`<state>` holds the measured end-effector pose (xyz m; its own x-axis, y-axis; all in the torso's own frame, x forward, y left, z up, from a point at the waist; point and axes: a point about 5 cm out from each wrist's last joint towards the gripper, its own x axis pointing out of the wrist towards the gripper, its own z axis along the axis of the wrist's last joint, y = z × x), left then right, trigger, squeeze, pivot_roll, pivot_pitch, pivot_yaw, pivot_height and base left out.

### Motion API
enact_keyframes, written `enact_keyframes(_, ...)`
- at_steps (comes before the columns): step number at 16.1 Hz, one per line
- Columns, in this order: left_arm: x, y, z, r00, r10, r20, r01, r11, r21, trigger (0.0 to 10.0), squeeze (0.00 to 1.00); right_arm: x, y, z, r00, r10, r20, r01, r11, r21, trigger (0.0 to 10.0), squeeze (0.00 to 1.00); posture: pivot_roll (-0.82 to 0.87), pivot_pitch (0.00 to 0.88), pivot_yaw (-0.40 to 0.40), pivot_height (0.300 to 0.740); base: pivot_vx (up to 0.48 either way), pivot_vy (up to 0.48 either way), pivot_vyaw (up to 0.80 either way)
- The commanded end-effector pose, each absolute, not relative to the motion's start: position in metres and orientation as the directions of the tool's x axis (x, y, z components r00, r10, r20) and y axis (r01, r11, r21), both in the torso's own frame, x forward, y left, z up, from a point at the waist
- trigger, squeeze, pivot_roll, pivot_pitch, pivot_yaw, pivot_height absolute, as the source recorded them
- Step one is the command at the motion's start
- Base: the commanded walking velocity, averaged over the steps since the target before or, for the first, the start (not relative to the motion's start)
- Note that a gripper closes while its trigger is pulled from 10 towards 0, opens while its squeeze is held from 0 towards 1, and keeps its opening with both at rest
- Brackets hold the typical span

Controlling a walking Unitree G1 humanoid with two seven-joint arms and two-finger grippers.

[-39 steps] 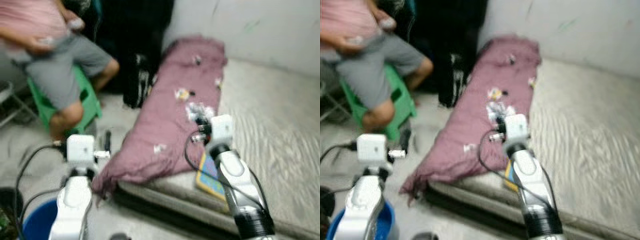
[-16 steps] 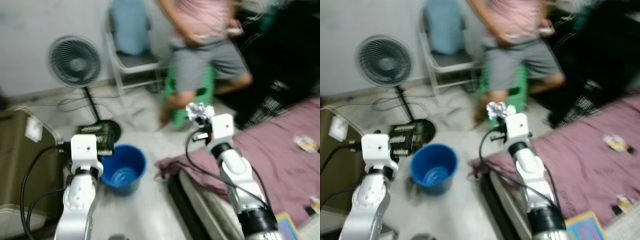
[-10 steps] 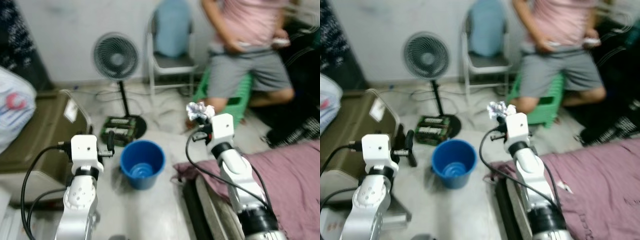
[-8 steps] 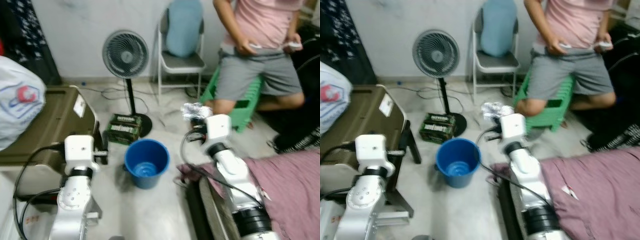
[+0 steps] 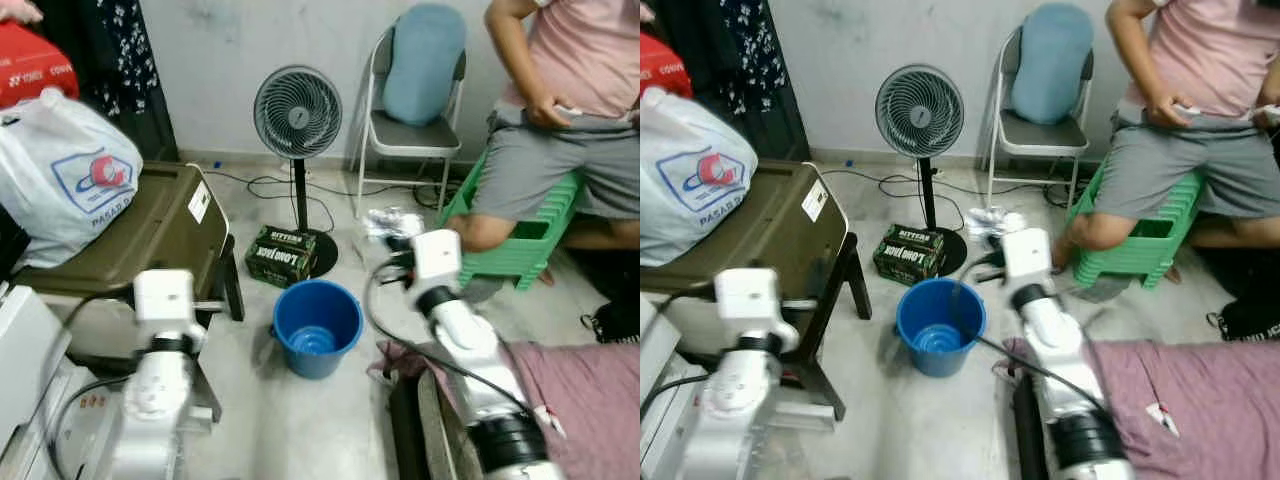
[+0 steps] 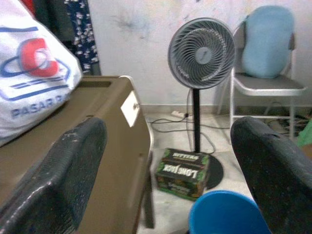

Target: Clean up the room

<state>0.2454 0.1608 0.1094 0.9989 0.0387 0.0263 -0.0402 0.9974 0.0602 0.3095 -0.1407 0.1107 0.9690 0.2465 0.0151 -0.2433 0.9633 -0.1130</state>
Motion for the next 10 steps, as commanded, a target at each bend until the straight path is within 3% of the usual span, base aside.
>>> enact_keyframes(1,0.2461,0.1663,0.1123,0.998,0.05,0.038,-0.052,0.996,0.069,10.0,0.0,0.3115,-0.1359,0.1134,0.966,0.258,0.027,-0.254,0.961,-0.11,10.0,0.0,0.0,0.0,-0.083,0.74,0.356,0.0,0.0)
enact_keyframes(4,0.2468,0.1665,0.113,0.998,0.047,0.041,-0.05,0.997,0.067,10.0,0.0,0.3123,-0.135,0.1139,0.965,0.26,0.029,-0.256,0.96,-0.113,10.0,0.0,0.0,0.0,-0.08,0.74,0.379,0.0,0.8)
enact_keyframes(7,0.2474,0.1665,0.1131,0.998,0.044,0.041,-0.046,0.997,0.065,10.0,0.0,0.313,-0.1348,0.1147,0.965,0.262,0.033,-0.257,0.96,-0.109,10.0,0.0,0.0,0.0,-0.079,0.74,0.376,0.0,0.16)
enact_keyframes(10,0.2474,0.1665,0.1127,0.998,0.044,0.039,-0.046,0.997,0.066,10.0,0.0,0.3128,-0.1323,0.115,0.961,0.274,0.036,-0.269,0.957,-0.113,10.0,0.0,0.0,0.0,-0.079,0.74,0.356,0.0,0.8)
